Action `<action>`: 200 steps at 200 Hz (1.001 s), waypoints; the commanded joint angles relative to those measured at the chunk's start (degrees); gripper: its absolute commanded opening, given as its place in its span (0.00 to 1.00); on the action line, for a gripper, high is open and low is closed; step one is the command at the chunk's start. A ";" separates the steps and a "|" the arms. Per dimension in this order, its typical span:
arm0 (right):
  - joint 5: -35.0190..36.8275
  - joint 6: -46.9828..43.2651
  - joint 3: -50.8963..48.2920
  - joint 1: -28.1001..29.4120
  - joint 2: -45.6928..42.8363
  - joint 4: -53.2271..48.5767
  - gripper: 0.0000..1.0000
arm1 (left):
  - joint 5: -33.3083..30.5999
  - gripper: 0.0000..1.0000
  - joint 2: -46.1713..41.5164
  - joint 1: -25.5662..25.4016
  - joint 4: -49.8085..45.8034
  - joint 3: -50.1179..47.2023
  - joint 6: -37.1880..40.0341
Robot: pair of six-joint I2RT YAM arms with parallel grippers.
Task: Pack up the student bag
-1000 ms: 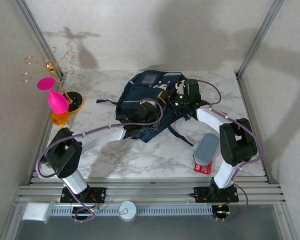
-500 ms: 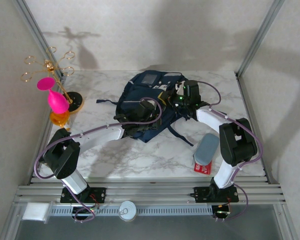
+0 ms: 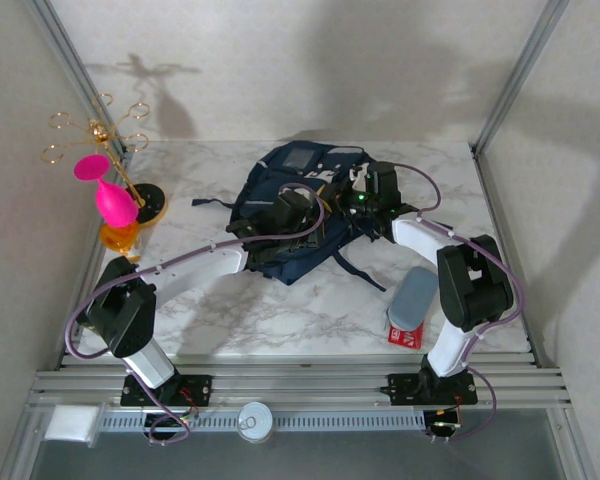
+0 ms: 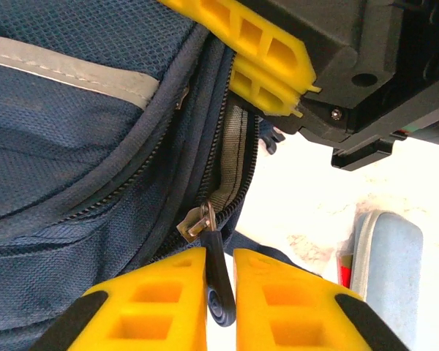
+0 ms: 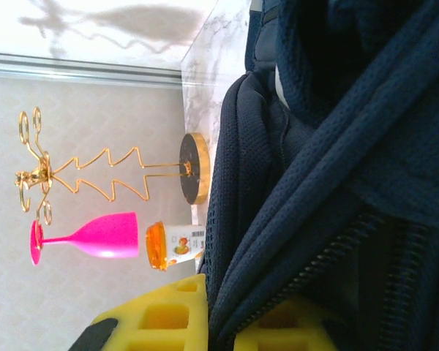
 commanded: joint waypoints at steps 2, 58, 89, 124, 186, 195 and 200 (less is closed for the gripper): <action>-2.63 -0.40 0.17 1.02 1.12 4.41 0.00 | -3.06 0.14 0.37 -0.03 -0.51 3.19 -0.03; -2.70 0.43 0.37 1.01 1.14 5.17 0.00 | -3.18 0.17 -1.82 -0.29 -0.07 -2.08 -0.74; -2.54 0.60 0.63 1.03 1.31 5.02 0.00 | -0.75 0.26 0.16 -0.38 1.09 -1.15 -1.02; -2.22 0.79 0.22 1.14 1.12 5.26 0.00 | -0.37 0.30 1.92 -0.89 3.52 -0.68 -5.12; -2.01 1.81 0.04 1.68 1.23 6.53 0.00 | -4.47 0.34 5.99 -2.14 3.93 1.34 -12.26; -1.95 1.97 -0.07 1.71 1.22 6.71 0.00 | -5.55 0.34 6.48 -2.23 3.63 1.73 -13.83; -1.96 2.01 -0.05 1.79 1.23 6.71 0.00 | -6.35 0.34 6.74 -2.31 3.60 1.75 -14.60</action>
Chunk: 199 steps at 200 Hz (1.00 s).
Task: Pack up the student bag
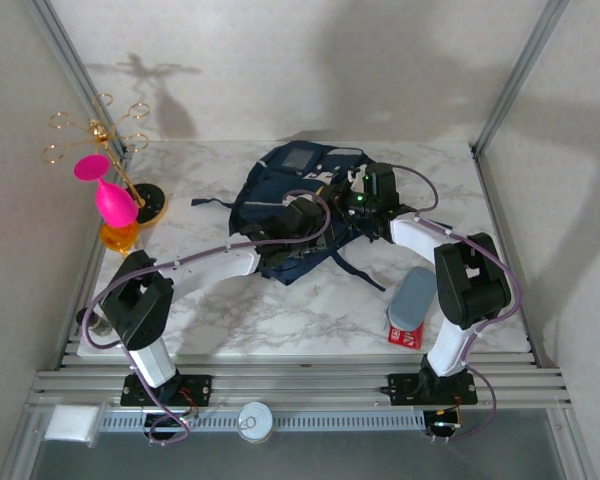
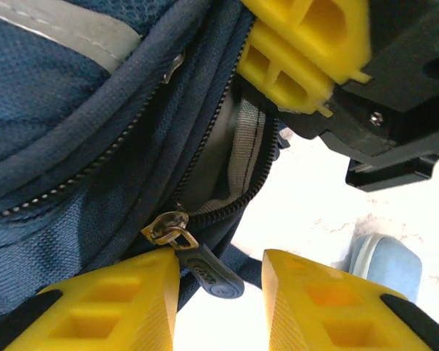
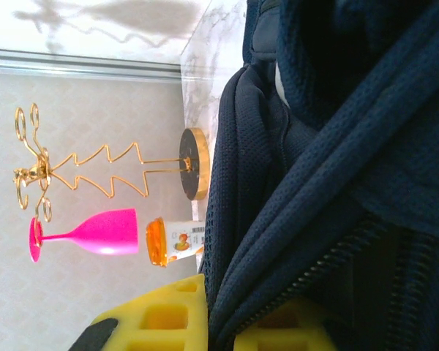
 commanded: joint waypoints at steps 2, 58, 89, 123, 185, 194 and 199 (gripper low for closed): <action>-1.19 1.27 0.12 1.58 0.22 5.61 0.00 | -3.83 0.34 2.04 -0.48 0.49 1.66 -5.39; -1.17 1.89 -0.53 1.80 -0.27 6.39 0.00 | -7.58 0.25 4.93 -0.76 3.63 3.21 -9.13; -1.15 1.63 -0.70 1.73 -0.62 6.25 0.00 | -7.34 0.15 5.45 -0.76 1.56 4.68 -8.33; -1.45 1.12 -0.51 1.44 -0.58 5.51 0.00 | -7.34 0.05 1.69 -0.68 0.96 2.01 -6.81; -3.88 -1.45 0.13 -2.38 -2.26 1.43 0.00 | -7.32 0.00 -9.77 0.46 -4.03 -7.98 4.69; -3.90 -2.13 0.46 -3.26 -2.64 0.26 0.00 | -6.08 0.00 -11.42 1.51 -4.81 -10.08 6.19; -3.90 -2.52 0.83 -3.79 -2.68 -0.52 0.00 | -5.44 0.00 -12.23 2.12 -5.38 -11.09 7.19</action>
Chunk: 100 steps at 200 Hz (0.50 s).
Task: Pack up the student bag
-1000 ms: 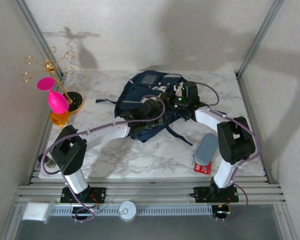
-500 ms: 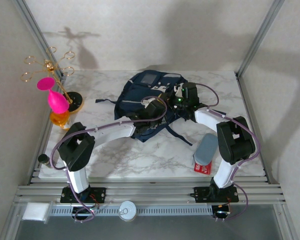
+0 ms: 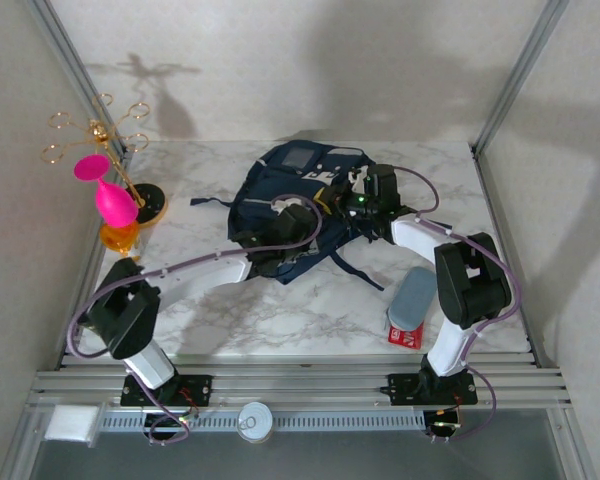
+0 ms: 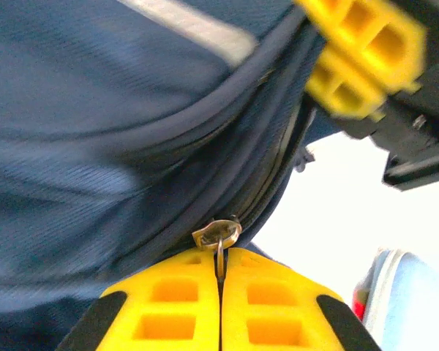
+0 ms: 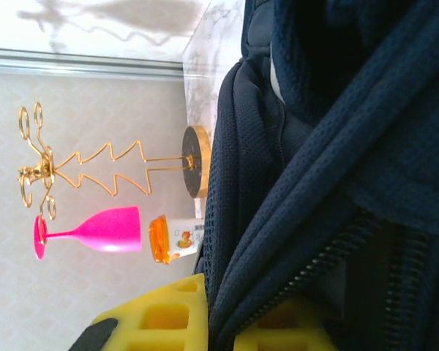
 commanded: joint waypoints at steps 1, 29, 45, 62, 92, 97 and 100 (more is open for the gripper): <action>-2.31 -2.80 1.73 -2.68 -2.66 -1.24 0.00 | 0.18 0.00 -5.56 2.55 -4.42 -4.54 7.14; -4.71 -0.95 2.08 -5.13 -1.45 -0.46 0.00 | 3.09 0.00 -7.96 5.19 -6.43 -7.24 12.92; -1.23 -4.47 3.26 -3.82 -2.27 -4.73 0.00 | 4.05 0.00 -7.37 5.59 -6.15 -7.07 15.10; 0.78 -6.72 3.87 -2.36 -3.15 -9.59 0.07 | 5.86 0.00 -7.17 5.59 -3.42 -7.38 15.13; 8.40 -7.18 -0.50 1.89 -8.37 -13.45 0.45 | 8.19 0.00 -8.86 5.59 4.13 -9.82 12.57; 10.32 -6.87 -1.28 3.22 -9.19 -14.21 0.49 | 8.11 0.00 -9.13 5.60 4.69 -9.96 12.36; 11.31 -6.36 -1.83 3.82 -9.65 -14.35 0.51 | 7.89 0.00 -9.25 5.55 4.92 -10.04 12.28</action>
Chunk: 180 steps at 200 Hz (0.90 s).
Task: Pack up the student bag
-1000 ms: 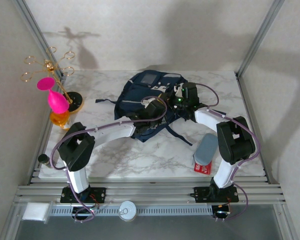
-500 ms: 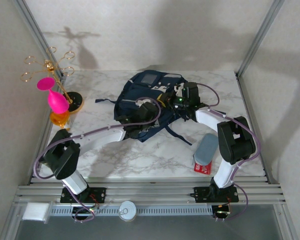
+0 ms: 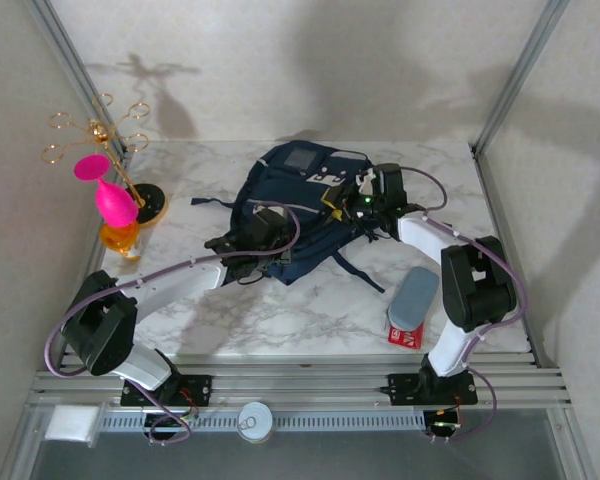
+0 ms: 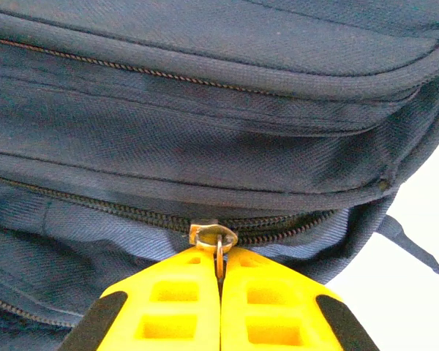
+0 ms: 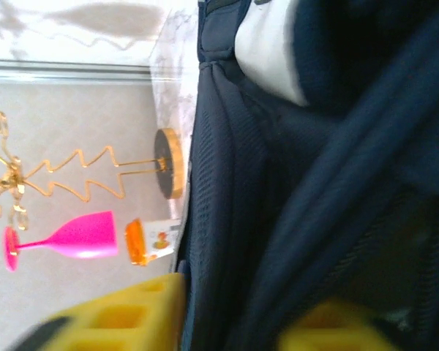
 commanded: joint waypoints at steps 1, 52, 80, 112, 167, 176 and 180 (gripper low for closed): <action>8.55 -1.09 -2.49 4.58 -6.57 -3.89 0.52 | 2.30 0.00 -2.83 0.19 5.93 -1.31 0.16; 19.25 11.01 -7.52 13.53 -5.52 2.28 0.67 | 2.38 0.00 -3.29 0.39 7.40 -1.87 -1.05; 26.59 13.58 -4.49 15.70 -1.81 2.41 0.62 | 1.37 0.00 -4.19 0.71 8.04 -3.44 -1.42; 29.75 11.96 -0.28 16.43 1.99 4.10 0.31 | 0.27 0.00 -6.33 1.52 8.70 -5.38 -1.70; 25.02 -0.34 6.03 19.41 2.69 2.06 0.00 | -4.97 0.00 -11.84 3.84 2.17 -8.46 -4.15; 22.10 -2.60 6.00 18.93 1.67 1.42 0.00 | -5.83 0.00 -13.85 3.89 1.33 -10.04 -5.15; 20.82 -3.50 5.81 18.42 1.02 1.11 0.00 | -6.58 0.00 -14.58 4.02 0.49 -10.65 -5.67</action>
